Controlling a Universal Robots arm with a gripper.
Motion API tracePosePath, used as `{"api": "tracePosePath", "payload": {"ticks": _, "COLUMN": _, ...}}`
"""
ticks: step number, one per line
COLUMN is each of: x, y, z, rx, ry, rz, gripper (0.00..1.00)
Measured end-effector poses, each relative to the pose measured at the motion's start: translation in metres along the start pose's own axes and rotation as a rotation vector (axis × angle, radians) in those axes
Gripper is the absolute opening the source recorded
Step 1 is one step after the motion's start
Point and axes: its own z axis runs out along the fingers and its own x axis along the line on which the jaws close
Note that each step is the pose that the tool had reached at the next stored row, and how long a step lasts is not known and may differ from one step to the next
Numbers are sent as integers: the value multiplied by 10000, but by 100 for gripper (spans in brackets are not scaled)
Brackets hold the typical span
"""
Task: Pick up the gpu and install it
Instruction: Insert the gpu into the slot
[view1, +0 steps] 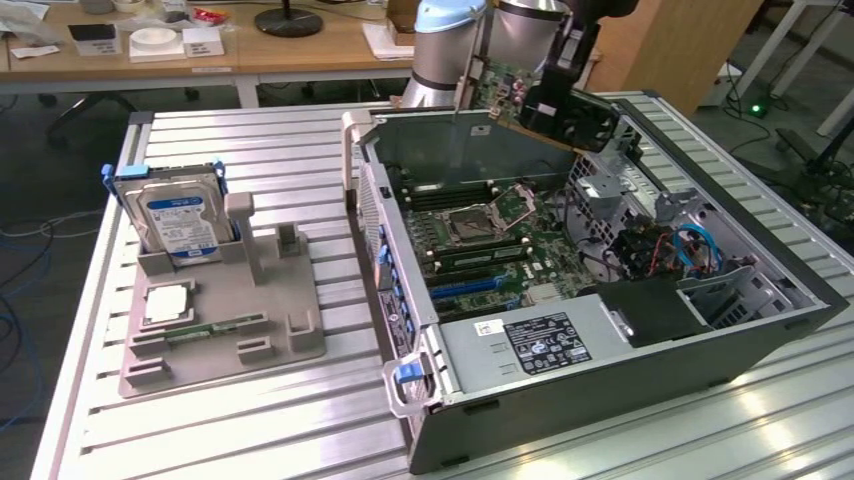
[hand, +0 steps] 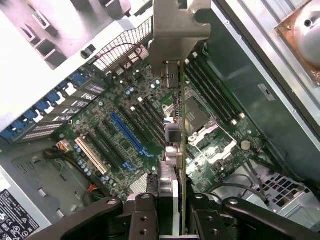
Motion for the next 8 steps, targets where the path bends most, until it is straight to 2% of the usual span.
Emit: {"api": "tracePosePath", "payload": {"ticks": 8, "x": -17, "y": -20, "z": 0, "rx": -8, "ry": 19, "rz": -498, "gripper": 28}}
